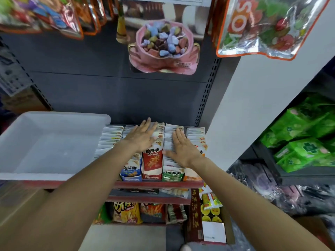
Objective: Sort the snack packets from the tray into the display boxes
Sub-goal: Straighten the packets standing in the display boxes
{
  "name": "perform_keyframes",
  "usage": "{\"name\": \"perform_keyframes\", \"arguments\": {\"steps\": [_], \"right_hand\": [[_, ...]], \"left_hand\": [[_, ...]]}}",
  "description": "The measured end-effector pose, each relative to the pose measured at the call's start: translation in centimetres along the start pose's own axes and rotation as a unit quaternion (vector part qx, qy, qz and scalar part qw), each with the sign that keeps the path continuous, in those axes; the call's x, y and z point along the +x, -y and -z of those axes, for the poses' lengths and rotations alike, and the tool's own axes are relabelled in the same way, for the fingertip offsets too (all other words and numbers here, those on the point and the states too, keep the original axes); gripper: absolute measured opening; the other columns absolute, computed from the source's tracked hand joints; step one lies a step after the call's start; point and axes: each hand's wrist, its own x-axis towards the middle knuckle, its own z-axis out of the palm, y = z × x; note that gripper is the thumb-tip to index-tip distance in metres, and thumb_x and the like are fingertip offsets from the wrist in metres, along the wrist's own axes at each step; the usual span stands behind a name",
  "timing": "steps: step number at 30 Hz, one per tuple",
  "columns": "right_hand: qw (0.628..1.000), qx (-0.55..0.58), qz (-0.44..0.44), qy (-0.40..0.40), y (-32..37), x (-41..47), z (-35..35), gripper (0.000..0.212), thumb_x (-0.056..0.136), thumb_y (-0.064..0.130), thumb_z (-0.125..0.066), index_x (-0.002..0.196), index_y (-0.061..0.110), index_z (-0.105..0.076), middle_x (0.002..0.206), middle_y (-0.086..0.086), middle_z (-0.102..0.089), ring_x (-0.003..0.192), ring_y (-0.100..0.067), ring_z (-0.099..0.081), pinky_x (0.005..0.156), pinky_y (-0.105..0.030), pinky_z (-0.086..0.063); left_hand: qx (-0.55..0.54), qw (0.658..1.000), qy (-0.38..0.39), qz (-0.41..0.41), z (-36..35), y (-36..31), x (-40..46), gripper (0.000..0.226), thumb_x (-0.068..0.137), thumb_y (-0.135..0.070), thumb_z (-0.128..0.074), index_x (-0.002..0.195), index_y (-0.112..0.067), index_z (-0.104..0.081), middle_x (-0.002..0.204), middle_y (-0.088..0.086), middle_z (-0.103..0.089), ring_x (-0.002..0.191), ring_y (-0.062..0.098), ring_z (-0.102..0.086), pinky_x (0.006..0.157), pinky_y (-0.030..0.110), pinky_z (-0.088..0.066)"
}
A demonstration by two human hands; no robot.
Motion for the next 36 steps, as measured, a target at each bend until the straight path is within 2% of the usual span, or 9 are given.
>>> {"name": "perform_keyframes", "arguments": {"steps": [5,12,14,18,22,26,30,32,36], "right_hand": [[1.000,-0.028,-0.008,-0.006,0.4,-0.1,-0.4,0.083,0.096,0.057,-0.026,0.147,0.005,0.013,0.156,-0.011,0.020,0.144,-0.021,0.017,0.117,-0.033,0.005],[0.999,-0.022,-0.017,-0.022,0.6,-0.4,-0.9,0.080,0.096,0.058,-0.020,0.147,0.008,0.015,0.155,-0.009,0.021,0.143,-0.020,0.019,0.116,-0.032,0.007],[1.000,-0.009,-0.016,-0.026,0.6,-0.6,-0.8,0.079,0.096,0.058,-0.020,0.148,0.009,0.014,0.156,-0.008,0.021,0.143,-0.018,0.019,0.116,-0.032,0.007],[1.000,0.007,-0.011,-0.020,0.4,-0.9,-0.6,0.082,0.094,0.060,-0.024,0.148,0.010,0.012,0.156,-0.006,0.019,0.143,-0.016,0.019,0.115,-0.030,0.008],[1.000,0.000,-0.015,-0.016,0.4,-0.8,-0.4,0.083,0.094,0.059,-0.028,0.149,0.010,0.012,0.157,-0.006,0.018,0.144,-0.016,0.017,0.115,-0.029,0.008],[1.000,0.001,-0.017,-0.010,0.5,-0.7,-0.2,0.081,0.096,0.056,-0.029,0.149,0.009,0.010,0.157,-0.006,0.016,0.145,-0.016,0.015,0.117,-0.030,0.006],[0.999,0.023,-0.017,-0.027,0.5,-0.6,-0.1,0.077,0.097,0.049,-0.034,0.150,0.009,0.004,0.158,-0.005,0.010,0.146,-0.017,0.010,0.117,-0.029,0.003],[0.998,0.040,-0.017,-0.035,0.6,-0.8,0.3,0.073,0.098,0.044,-0.038,0.150,0.008,-0.002,0.159,-0.005,0.005,0.146,-0.018,0.005,0.117,-0.028,0.000],[0.990,0.118,-0.007,-0.083,0.6,-1.5,0.9,0.061,0.097,0.031,-0.046,0.146,0.002,-0.022,0.156,-0.009,-0.016,0.144,-0.025,-0.015,0.115,-0.030,-0.013]], "left_hand": [[0.025,0.999,-0.046,-0.012,-1.3,-0.3,-0.3,0.057,0.101,-0.044,-0.013,0.147,-0.028,0.015,0.155,0.001,0.023,0.144,0.015,0.017,0.118,0.036,0.006],[-0.009,0.995,-0.087,-0.049,-1.6,0.1,-0.3,0.058,0.100,-0.049,-0.017,0.149,-0.031,0.009,0.157,-0.002,0.015,0.144,0.014,0.016,0.118,0.036,0.006],[-0.018,0.993,-0.094,-0.072,-1.4,0.5,-0.6,0.067,0.098,-0.052,-0.027,0.150,-0.028,0.007,0.158,-0.002,0.014,0.144,0.012,0.015,0.118,0.035,0.006],[0.050,0.994,-0.064,-0.069,-1.1,0.7,-0.6,0.113,0.078,-0.052,-0.066,0.148,-0.019,0.017,0.155,0.004,0.023,0.144,0.017,0.019,0.118,0.038,0.006],[0.140,0.987,-0.063,-0.037,-1.1,-0.6,0.7,0.130,0.068,-0.041,-0.080,0.147,-0.014,0.021,0.155,0.013,0.020,0.144,0.026,0.015,0.118,0.043,0.001],[0.188,0.976,-0.103,-0.038,-1.4,-1.2,0.9,0.124,0.070,-0.030,-0.080,0.148,-0.012,0.014,0.157,0.016,0.002,0.146,0.029,0.001,0.118,0.041,-0.008],[0.121,0.985,-0.117,-0.040,-1.2,-1.0,0.1,0.113,0.075,-0.034,-0.076,0.150,-0.015,0.006,0.157,0.013,0.003,0.146,0.027,0.000,0.118,0.037,-0.007],[0.072,0.988,-0.131,-0.042,-1.0,-1.0,-0.5,0.097,0.081,-0.032,-0.069,0.150,-0.016,-0.003,0.157,0.011,-0.004,0.146,0.025,-0.005,0.118,0.035,-0.009],[-0.013,0.979,-0.193,-0.058,-0.8,-1.4,-2.4,0.057,0.092,-0.023,-0.050,0.144,-0.018,-0.030,0.147,0.004,-0.034,0.135,0.021,-0.032,0.110,0.034,-0.026]]}}
